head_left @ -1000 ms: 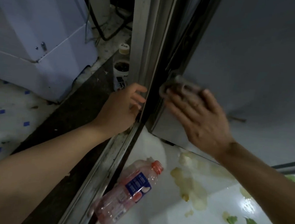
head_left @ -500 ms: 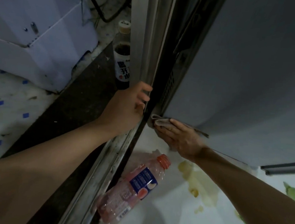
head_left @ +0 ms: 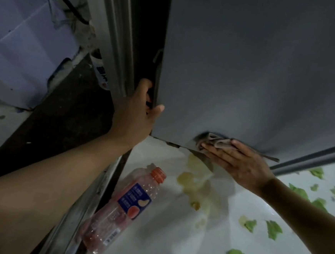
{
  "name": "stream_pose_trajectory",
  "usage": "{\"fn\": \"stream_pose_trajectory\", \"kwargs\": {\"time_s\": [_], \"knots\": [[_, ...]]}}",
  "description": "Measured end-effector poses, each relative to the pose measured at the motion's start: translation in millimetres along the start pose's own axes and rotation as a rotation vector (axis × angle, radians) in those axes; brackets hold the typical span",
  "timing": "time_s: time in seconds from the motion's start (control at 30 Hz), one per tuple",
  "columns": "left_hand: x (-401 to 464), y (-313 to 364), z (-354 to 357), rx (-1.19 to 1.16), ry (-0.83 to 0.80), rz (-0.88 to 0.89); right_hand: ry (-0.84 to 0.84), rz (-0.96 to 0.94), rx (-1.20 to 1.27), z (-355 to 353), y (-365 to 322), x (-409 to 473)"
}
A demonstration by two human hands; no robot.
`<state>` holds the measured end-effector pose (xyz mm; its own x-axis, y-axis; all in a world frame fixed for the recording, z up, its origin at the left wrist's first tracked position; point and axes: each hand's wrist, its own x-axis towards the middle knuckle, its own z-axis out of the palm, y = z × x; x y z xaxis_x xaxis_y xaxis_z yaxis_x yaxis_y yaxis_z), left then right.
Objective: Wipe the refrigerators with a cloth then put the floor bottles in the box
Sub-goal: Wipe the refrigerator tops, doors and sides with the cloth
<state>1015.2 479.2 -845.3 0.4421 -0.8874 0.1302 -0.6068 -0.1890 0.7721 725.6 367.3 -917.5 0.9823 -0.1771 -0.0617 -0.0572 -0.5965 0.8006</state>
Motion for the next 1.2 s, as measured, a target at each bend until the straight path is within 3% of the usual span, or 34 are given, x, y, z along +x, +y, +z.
{"fn": "stream_pose_trajectory", "kwargs": {"time_s": [0.13, 0.33, 0.63, 0.8, 0.97, 1.07, 1.2], "knots": [[-3, 2, 1, 0.030, 0.000, -0.018, -0.049, 0.015, 0.073, -13, -11, 22], [-3, 6, 1, 0.057, -0.013, -0.085, 0.092, -0.011, 0.089, -29, -24, 74], [-4, 7, 3, 0.082, 0.006, -0.105, 0.021, 0.109, 0.047, 12, 30, -91], [-7, 14, 11, 0.086, 0.067, -0.146, 0.029, 0.082, 0.122, 5, 15, -55], [-5, 18, 11, 0.057, 0.050, -0.223, 0.013, 0.002, 0.042, -16, -3, 14], [-2, 18, 10, 0.020, 0.021, -0.262, -0.065, -0.034, 0.067, -8, 5, -16], [2, 15, 7, -0.002, -0.009, -0.272, -0.053, 0.079, 0.069, 1, 30, -95]]}}
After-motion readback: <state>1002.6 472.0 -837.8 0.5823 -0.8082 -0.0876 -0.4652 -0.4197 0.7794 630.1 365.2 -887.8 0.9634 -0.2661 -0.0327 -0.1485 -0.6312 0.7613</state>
